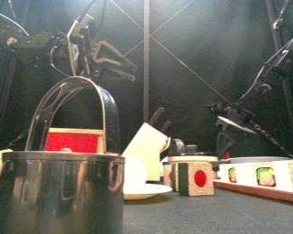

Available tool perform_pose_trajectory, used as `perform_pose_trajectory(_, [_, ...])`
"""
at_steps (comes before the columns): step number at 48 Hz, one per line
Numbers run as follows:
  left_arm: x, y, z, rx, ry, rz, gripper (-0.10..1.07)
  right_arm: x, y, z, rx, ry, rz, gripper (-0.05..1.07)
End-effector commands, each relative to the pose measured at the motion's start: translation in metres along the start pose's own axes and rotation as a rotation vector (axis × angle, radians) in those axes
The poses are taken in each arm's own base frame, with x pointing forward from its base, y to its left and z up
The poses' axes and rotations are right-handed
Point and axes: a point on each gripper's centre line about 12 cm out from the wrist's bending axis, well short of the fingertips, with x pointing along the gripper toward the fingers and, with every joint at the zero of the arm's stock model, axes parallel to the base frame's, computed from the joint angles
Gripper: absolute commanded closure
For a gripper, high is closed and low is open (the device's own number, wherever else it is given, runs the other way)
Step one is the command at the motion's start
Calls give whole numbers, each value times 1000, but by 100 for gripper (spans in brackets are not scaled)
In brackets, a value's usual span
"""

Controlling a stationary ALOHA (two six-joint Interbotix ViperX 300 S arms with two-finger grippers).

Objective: Hand over iron

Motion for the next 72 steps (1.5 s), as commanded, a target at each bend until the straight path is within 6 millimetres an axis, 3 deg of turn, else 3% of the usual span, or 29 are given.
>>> perform_pose_trajectory(1, [2,-2,6,2,-22,-6,22,-8,2,11,0,-44,8,78])
perform_pose_trajectory(31, [4,-3,13,5,-50,-8,22,-47,30,22,-58,-149,87,78])
perform_pose_trajectory(41, [12,-8,38,14,-146,-30,21,-67,48,23,-114,-204,148,78])
perform_pose_trajectory(48, [14,-11,60,39,-179,-45,20,-95,69,24,-168,-277,231,78])
perform_pose_trajectory(55, [17,-13,76,52,-108,-40,11,-117,87,19,-254,-338,309,78])
perform_pose_trajectory(60, [24,-7,84,135,-75,-36,2,-131,93,16,-300,-380,346,78])
perform_pose_trajectory(72, [56,19,103,196,-97,18,1,-160,130,-2,-495,-474,530,78])
